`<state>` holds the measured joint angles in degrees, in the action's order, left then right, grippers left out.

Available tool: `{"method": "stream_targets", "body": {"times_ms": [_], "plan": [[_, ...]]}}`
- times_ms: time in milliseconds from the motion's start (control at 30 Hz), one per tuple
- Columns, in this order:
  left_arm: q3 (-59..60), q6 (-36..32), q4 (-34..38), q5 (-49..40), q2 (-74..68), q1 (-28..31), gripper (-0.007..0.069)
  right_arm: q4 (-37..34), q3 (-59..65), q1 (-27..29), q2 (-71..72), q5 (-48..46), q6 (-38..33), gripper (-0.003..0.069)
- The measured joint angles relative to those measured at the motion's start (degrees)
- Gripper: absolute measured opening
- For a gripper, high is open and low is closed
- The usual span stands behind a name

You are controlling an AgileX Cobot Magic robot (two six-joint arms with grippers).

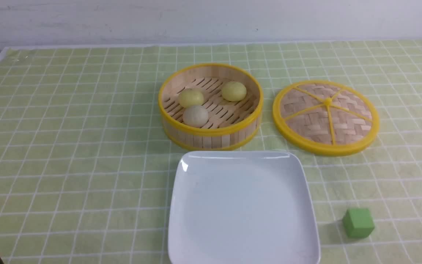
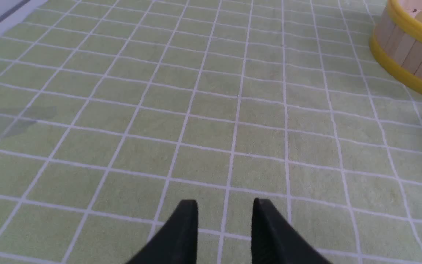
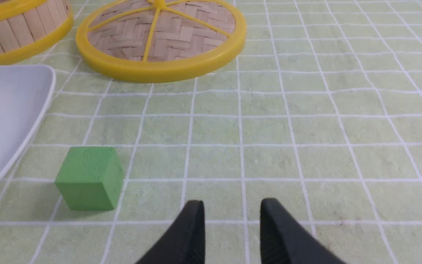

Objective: Put the steamed buns into the plate on the green tablecloth.
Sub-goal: 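Reach toward a bun in the bamboo steamer with the right gripper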

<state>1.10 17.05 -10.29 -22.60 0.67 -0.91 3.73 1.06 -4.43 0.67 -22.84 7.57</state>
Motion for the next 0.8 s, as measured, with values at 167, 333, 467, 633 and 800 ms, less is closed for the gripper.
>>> {"method": "stream_targets", "body": {"times_ms": [167, 333, 467, 633, 800], "plan": [[0.00, 0.00, 0.00, 0.00, 0.00, 0.00, 0.0241, 0.00, 0.00, 0.00, 0.00, 0.00, 0.00, 0.0240], [0.00, 0.00, 0.00, 0.00, 0.00, 0.00, 0.0241, 0.00, 0.00, 0.00, 0.00, 0.00, 0.00, 0.0240], [0.00, 0.00, 0.00, 0.00, 0.00, 0.00, 0.0241, 0.00, 0.00, 0.00, 0.00, 0.00, 0.00, 0.0240], [0.00, -0.58, -2.90, -0.06, 0.00, 0.00, 0.0241, 0.00, 0.00, 0.00, 0.00, 0.00, 0.00, 0.0240], [0.11, -0.64, -7.90, -0.23, 0.00, 0.00, 0.0241, 0.00, 0.00, 0.00, 0.00, 0.00, 0.00, 0.0240]]}}
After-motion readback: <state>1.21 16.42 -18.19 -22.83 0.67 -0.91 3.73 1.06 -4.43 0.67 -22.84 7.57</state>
